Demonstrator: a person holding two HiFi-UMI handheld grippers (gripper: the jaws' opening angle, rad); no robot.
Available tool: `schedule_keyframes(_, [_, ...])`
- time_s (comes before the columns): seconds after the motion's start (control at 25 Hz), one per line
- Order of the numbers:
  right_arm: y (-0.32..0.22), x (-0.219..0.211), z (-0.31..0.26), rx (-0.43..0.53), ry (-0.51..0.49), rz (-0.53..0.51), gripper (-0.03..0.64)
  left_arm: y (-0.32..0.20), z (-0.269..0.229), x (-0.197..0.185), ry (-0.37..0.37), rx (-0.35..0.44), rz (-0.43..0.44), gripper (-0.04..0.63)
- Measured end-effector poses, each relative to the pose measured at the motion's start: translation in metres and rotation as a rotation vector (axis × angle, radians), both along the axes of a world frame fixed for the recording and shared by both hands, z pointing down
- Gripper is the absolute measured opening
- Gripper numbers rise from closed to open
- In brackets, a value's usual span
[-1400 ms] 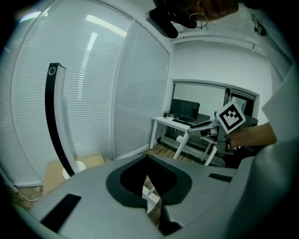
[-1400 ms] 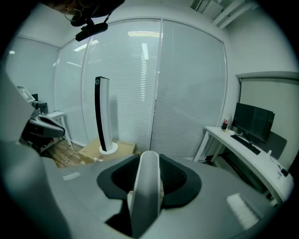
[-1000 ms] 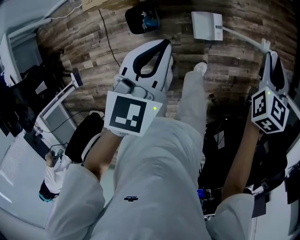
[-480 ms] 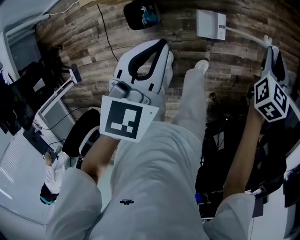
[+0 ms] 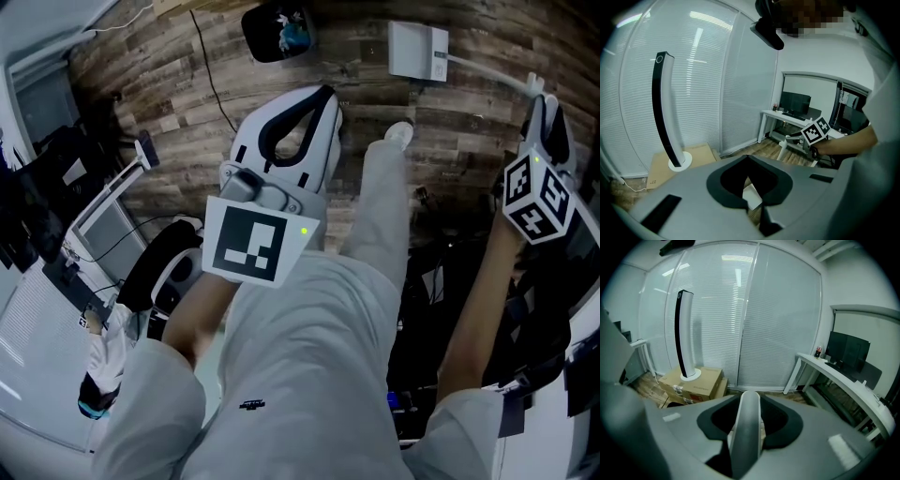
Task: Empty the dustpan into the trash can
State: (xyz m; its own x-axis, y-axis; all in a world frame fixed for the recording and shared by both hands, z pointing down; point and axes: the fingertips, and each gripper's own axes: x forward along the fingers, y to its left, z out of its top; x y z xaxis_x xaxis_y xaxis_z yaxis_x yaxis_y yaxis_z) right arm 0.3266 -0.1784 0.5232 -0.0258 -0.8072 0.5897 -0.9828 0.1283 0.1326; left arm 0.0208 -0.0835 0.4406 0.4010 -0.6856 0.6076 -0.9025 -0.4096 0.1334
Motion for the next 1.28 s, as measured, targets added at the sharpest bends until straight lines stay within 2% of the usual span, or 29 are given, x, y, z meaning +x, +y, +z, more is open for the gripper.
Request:
schedule_keyframes(0.12, [0.005, -0.003, 0.003, -0.016, -0.024, -0.007, 0.168, 0.004, -0.003, 0.003, 0.002, -0.005, 0.003, 0.006])
schedule_keyframes(0.4, [0.015, 0.001, -0.016, 0.026, -0.01, -0.013, 0.199, 0.01, -0.011, 0.006, -0.003, 0.011, 0.009, 0.006])
schedule_keyframes(0.64, [0.032, -0.01, -0.068, 0.099, -0.02, -0.028, 0.199, 0.016, -0.035, 0.008, 0.004, 0.029, 0.02, 0.006])
schedule_keyframes(0.68, [0.035, -0.015, -0.077, 0.105, -0.021, -0.036, 0.21, 0.016, -0.04, 0.007, 0.006, 0.035, 0.021, 0.006])
schedule_keyframes(0.72, [0.038, -0.021, -0.086, 0.11, -0.02, -0.045, 0.255, 0.017, -0.046, 0.007, 0.009, 0.042, 0.021, 0.006])
schedule_keyframes(0.84, [0.048, -0.033, -0.11, 0.118, -0.018, -0.04, 0.26, 0.018, -0.063, 0.002, 0.017, 0.065, 0.02, 0.006])
schedule_keyframes(0.88, [0.053, -0.036, -0.117, 0.12, -0.016, -0.03, 0.234, 0.019, -0.068, 0.001, 0.019, 0.071, 0.019, 0.006])
schedule_keyframes(0.92, [0.057, -0.039, -0.125, 0.125, -0.013, -0.022, 0.176, 0.021, -0.073, -0.001, 0.021, 0.077, 0.018, 0.006])
schedule_keyframes(1.0, [0.066, -0.046, -0.14, 0.135, -0.022, -0.021, 0.131, 0.025, -0.082, -0.003, 0.022, 0.087, 0.02, 0.006])
schedule_keyframes(1.28, [0.098, -0.071, -0.186, 0.161, -0.087, -0.032, 0.112, 0.039, -0.112, -0.014, 0.053, 0.105, 0.023, 0.006])
